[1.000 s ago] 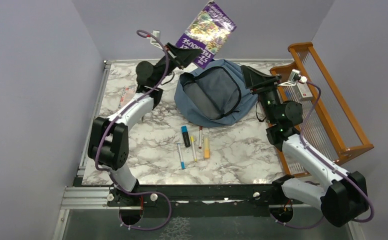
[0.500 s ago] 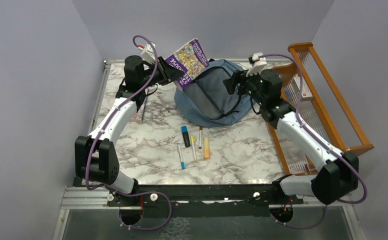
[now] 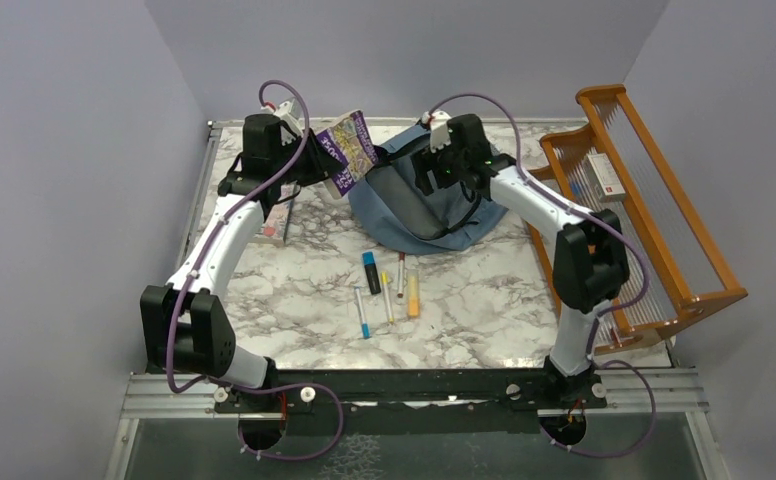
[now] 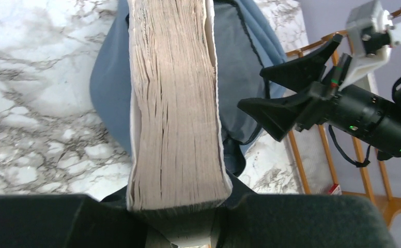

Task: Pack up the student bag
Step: Place the book in the student bag.

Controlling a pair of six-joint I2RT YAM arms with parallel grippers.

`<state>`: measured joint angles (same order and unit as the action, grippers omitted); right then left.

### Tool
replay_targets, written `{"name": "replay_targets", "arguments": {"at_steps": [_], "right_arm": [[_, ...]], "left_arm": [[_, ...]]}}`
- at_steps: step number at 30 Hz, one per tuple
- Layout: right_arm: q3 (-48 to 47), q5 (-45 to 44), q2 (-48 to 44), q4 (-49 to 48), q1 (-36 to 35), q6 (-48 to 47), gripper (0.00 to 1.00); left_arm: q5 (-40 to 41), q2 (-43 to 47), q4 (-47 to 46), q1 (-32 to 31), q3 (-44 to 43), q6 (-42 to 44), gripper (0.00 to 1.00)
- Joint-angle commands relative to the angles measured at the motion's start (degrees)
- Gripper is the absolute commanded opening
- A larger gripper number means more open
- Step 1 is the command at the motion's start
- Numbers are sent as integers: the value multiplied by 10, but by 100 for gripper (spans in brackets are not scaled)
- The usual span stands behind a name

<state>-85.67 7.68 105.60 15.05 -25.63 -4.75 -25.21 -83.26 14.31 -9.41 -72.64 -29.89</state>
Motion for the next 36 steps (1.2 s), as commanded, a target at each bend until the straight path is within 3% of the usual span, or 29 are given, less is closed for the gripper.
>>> {"name": "replay_targets", "arguments": {"at_steps": [1,10,22,29,36], "right_arm": [[-65,-72,71,46,-46,-96,83],[-112,-299,186,31,-102,-207,83],[-105,-400,227,-32,-106,-277,77],[-102,-416,243,-51,-106,-278,64],[-60,-383,181,-103,-106,-244,37]], "left_arm": [[8,25,0,19,-37,24,0],[-18,40,2,56,-23,25,0],[-45,49,-23,75,9,-7,0],[-54,52,-26,77,11,-12,0],[-64,58,-27,80,11,-16,0]]}}
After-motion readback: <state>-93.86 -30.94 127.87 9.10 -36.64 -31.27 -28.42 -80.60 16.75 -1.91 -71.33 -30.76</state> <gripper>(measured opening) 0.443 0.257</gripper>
